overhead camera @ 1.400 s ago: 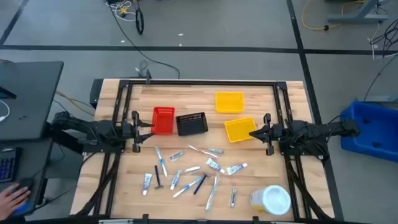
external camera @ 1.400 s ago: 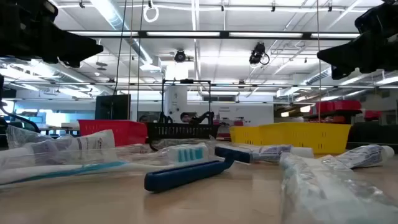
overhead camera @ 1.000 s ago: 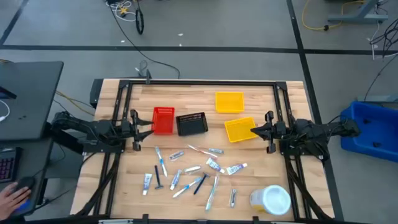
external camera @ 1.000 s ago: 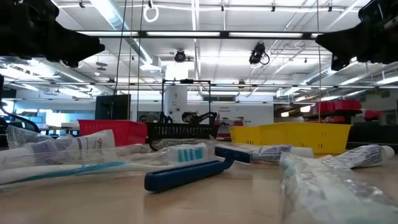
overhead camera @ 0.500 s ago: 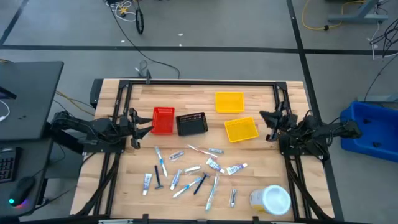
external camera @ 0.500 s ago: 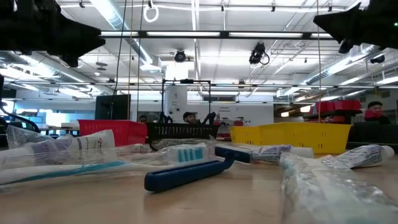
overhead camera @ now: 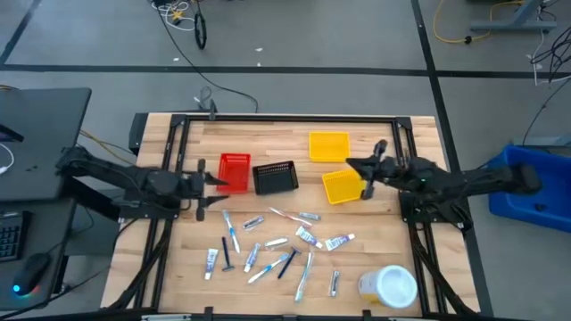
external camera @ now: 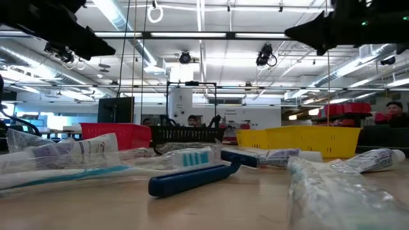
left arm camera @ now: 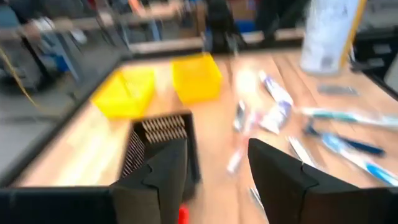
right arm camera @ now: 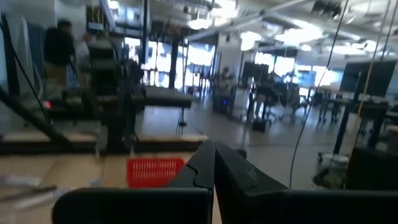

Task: Pick & Place Travel size toiletries
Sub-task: Put the silver nail cutter into the red bin

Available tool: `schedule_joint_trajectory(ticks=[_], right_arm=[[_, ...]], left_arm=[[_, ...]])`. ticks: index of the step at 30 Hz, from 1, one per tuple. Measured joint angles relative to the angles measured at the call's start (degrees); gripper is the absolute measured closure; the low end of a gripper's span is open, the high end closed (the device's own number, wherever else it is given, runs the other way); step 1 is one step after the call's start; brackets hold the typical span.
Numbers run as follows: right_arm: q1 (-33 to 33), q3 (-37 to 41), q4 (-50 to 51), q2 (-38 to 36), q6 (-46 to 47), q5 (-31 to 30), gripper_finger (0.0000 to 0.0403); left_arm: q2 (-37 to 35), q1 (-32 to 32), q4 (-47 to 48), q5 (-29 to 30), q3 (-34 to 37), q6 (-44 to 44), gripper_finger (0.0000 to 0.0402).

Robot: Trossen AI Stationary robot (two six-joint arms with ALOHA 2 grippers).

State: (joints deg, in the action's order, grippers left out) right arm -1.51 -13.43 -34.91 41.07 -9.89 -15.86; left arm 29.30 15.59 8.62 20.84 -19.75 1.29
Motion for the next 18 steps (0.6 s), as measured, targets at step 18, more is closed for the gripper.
schedule_joint_trajectory(ticks=[18], right_arm=[[-0.1,-5.8,-0.1,25.1,8.6,0.1,0.0247]], left_arm=[[29.4,0.0,2.9,-0.4,-8.6,16.1,0.0207]])
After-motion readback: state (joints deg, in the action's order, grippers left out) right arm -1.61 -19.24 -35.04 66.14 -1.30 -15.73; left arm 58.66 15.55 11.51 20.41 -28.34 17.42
